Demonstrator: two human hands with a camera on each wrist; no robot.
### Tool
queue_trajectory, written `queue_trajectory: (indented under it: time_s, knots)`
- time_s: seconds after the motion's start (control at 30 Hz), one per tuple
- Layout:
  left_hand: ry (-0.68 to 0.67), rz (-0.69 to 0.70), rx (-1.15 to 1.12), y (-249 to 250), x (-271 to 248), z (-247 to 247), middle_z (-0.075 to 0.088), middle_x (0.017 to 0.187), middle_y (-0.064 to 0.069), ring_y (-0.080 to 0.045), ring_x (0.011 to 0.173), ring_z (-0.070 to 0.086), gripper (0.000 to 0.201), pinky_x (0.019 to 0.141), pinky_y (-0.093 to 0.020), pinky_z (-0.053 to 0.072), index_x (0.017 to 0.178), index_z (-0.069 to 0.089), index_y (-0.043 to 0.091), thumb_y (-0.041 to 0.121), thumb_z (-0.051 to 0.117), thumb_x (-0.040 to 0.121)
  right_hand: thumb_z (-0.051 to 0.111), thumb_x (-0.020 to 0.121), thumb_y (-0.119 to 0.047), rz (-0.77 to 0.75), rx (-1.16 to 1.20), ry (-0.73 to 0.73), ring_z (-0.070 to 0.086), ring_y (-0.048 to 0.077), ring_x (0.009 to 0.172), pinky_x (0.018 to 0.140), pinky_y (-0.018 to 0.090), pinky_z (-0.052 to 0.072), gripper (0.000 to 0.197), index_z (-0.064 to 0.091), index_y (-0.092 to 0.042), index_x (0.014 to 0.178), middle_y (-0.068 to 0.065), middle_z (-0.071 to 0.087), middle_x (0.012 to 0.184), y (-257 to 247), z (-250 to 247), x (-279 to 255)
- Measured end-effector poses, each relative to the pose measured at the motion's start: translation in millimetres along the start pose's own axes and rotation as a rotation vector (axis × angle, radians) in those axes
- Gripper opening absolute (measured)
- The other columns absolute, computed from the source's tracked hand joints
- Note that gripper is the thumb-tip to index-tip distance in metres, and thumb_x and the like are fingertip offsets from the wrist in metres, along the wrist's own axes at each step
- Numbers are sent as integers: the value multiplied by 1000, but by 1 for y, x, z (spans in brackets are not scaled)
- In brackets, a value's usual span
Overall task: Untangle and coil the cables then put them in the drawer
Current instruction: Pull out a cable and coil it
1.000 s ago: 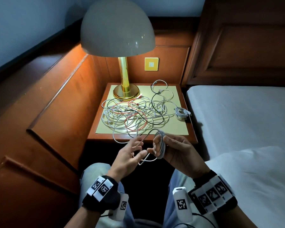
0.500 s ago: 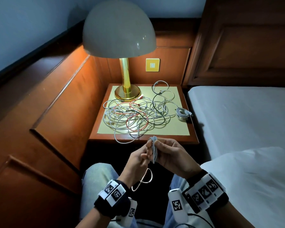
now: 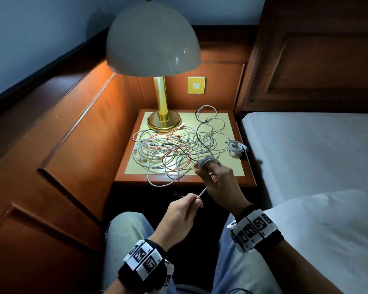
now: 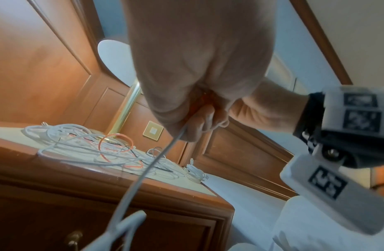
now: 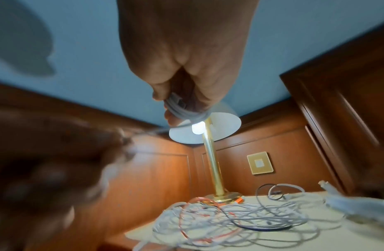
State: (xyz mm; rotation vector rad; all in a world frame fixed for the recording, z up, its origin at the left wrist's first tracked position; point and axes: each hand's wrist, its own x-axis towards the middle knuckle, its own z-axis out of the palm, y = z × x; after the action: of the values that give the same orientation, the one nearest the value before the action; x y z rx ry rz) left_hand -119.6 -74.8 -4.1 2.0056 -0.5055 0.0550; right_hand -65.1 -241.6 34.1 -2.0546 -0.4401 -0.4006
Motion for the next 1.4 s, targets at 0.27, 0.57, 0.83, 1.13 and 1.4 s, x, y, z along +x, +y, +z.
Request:
queue_trajectory:
  time_s: [0.27,0.57,0.83,1.13,1.4]
  knots:
    - [135,136,159,-17,14,-28,63,82,12,0,73,58,11,69,-17,46,96,65,14,22,59,100,55,103,-25,192,170,-395,63,11,79,75,29,52,18,67,-15,93,-5,68,86,17,1,-18]
    - [56,67,-100,-15,21,-43,68,76,2,-20,68,66,10,66,-34,55,94,63,10,10,73,91,47,104,-31,599,863,-626,63,25,87,98,52,46,36,66,0,108,13,66,90,5,5,-34]
    - [-15,-78,-556,-27,24,-37,68,86,1,-14,77,62,6,71,-24,52,100,66,2,1,62,95,47,104,-21,655,1170,-679,64,19,83,103,45,43,33,61,5,118,12,64,93,-8,2,-38]
    - [-7,-151,-451,-24,14,-7,59,70,9,-8,62,50,21,61,-25,42,82,69,32,27,57,99,52,102,-20,478,1329,-319,62,27,85,96,49,47,32,61,7,116,17,61,91,-29,-7,-22]
    - [-168,-161,-110,-51,-8,4,64,70,10,0,66,58,9,66,-19,47,91,69,20,18,64,98,63,94,-23,334,1283,-82,69,22,84,115,58,32,28,70,1,108,13,66,88,-42,-37,5]
